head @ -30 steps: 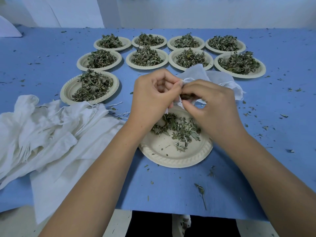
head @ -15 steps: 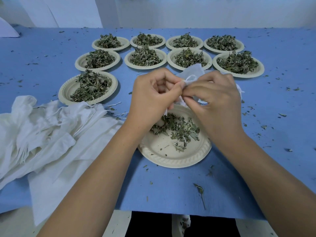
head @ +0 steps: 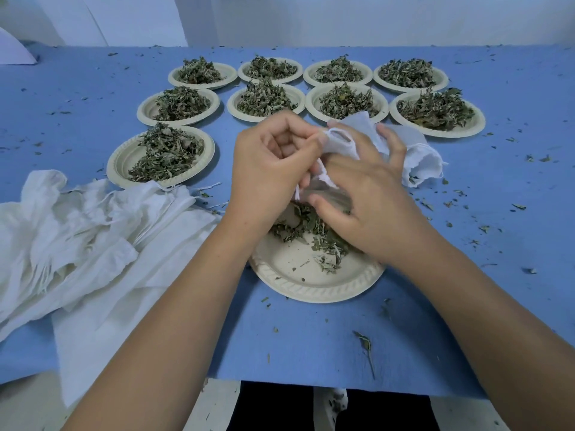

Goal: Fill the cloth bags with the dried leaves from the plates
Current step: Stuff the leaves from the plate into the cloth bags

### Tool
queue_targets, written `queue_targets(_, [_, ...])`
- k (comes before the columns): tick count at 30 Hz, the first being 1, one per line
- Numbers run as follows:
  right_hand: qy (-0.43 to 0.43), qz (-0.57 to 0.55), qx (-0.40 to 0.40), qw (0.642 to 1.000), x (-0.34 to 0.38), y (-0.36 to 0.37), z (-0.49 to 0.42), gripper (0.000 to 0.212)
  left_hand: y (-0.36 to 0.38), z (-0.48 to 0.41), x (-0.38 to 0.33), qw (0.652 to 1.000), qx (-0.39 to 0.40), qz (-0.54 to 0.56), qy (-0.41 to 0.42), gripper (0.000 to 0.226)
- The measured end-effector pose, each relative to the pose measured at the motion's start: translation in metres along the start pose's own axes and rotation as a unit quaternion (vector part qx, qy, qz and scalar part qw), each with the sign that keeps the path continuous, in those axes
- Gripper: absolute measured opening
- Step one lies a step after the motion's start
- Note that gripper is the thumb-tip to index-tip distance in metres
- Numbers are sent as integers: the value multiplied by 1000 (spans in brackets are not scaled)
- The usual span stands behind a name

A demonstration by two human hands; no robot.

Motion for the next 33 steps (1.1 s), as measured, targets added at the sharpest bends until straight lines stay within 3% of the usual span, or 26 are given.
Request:
queue_targets(3, [11,-67,-197,978,-7,-41,9,14,-20,-3,-1,996,-77,36,-3,17])
queue_targets(5, [14,-86,-261,962,-9,-53,14,20,-33,-4,1,990,-126,59,-5,17])
queue_targets(7, [53,-132,-174,974,-14,-32,8,27,-37,-2,0,986,-151,64,-1,18])
queue_targets(10, [108,-109,102,983,-13,32,16,37,-36,-1,-3,986,-159,55,13,17])
queue_targets(13, [46,-100,201,973,2,60,18,61,-34,-2,-5,987,-153,30,31,15])
queue_targets(16, [-11,-160,211,964,21,67,11,54,-28,-3,-2,990,-140,-14,27,10])
queue_targets(25, [-79,-245,197,946,43,64,7,29,-20,-4,0,991,-119,-52,23,12])
queue_targets(29, [-112,-265,164,943,50,58,5,13,-20,-4,1,992,-115,-55,24,14])
queue_targets(33, [-91,-289,91,949,40,41,1,13,-21,-5,1,992,-113,-53,24,12])
Point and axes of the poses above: each hand's wrist, its own z-axis away from the middle knuckle, its own y-axis out of the palm, x = y × z, the point moved 9 cm from there along -z, towards the middle knuckle, and after that the axes turned 15 degrees about -y, right-handed, at the moved point
